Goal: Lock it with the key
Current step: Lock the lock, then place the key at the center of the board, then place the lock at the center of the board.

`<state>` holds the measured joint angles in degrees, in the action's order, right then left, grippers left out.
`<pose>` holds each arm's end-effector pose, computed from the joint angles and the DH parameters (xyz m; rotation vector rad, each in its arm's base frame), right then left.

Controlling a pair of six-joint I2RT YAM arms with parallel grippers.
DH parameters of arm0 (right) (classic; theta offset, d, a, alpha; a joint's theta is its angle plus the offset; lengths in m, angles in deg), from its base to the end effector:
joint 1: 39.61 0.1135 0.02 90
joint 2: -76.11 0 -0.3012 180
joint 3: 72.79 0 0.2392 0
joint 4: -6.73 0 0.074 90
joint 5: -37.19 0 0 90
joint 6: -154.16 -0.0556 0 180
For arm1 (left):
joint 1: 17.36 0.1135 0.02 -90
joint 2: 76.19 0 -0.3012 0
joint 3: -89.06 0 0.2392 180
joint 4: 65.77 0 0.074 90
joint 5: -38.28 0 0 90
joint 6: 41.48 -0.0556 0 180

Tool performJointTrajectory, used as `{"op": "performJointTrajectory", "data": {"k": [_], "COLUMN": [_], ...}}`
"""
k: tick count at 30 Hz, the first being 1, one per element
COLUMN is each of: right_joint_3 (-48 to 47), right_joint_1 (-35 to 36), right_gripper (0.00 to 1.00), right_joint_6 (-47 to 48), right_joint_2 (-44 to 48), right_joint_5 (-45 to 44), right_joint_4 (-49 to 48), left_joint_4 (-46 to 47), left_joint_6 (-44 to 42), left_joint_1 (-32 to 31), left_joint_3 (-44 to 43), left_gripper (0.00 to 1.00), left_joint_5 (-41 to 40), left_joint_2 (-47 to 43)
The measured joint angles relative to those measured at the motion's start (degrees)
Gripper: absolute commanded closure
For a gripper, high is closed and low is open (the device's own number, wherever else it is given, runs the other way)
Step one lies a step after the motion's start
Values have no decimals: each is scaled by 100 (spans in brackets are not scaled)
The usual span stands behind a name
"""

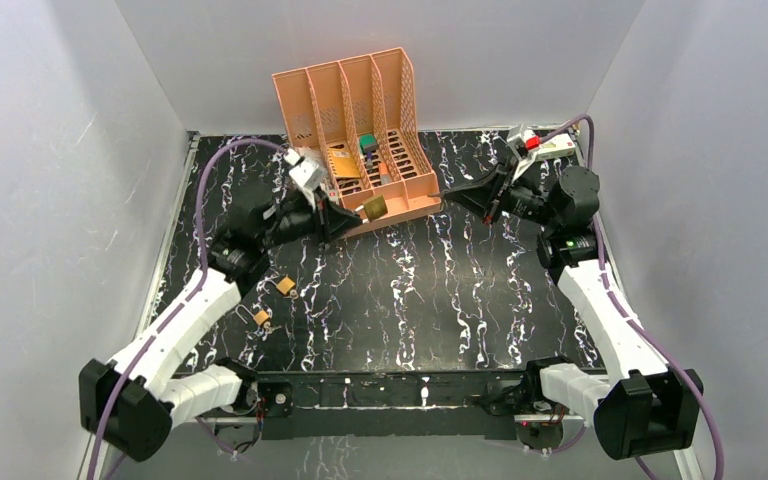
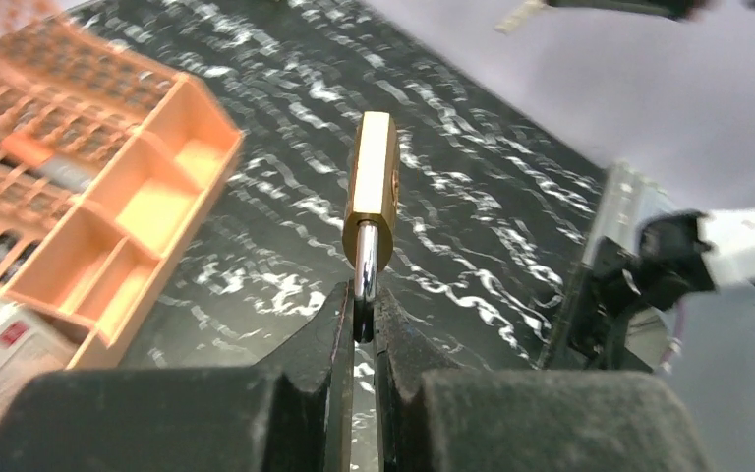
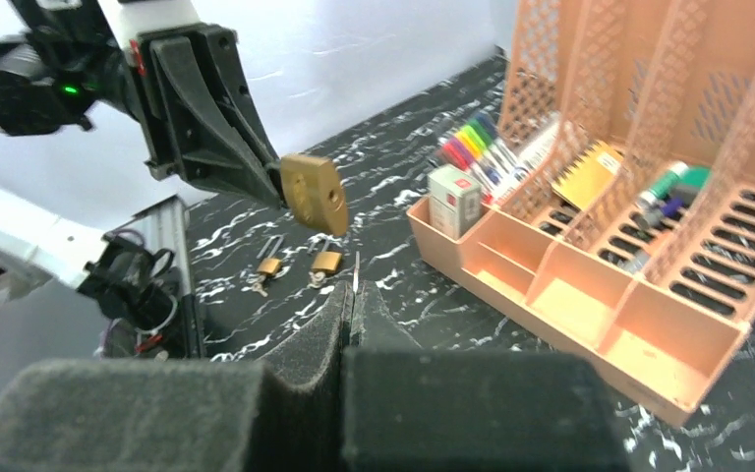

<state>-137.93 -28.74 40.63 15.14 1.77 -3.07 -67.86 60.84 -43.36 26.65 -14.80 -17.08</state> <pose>0.2031 0.0851 0.4199 -0.6966 1.3616 1.1120 0.1854 -0.1276 0.3882 0.7135 1.4848 -1.0143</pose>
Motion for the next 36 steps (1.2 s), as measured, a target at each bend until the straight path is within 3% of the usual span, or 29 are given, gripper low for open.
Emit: {"op": "performJointTrajectory", "data": {"k": [8,14,20,26,36], "right_joint_3": [243,262,262,262,446], "right_joint_1": [33,667,1263,1499,1659], "right_gripper": [100,100,100,100,100], "right_joint_6": [431,693,796,704,170], "right_joint_2": [13,-282,-1051,-1838,-2721], "right_joint_5": [-1633,-2756,-3348,-3617,-3504], "right_joint_4": [1397,1980,2151,2090,1130], "left_joint_4": [-2376,-3853,-4907,-5737,-6170], "left_joint_6": [68,179,212,280,446], "left_joint_1": [-98,-881,-1449,-1495,-1473], "left_joint_3": [-1775,-3200,-4006,-4610,-5012], "left_gripper": [100,100,100,100,100], "left_joint_5": [-2057,-3110,-3556,-4120,-4400], "left_joint_2": [1716,3189,4033,4734,5801]}}
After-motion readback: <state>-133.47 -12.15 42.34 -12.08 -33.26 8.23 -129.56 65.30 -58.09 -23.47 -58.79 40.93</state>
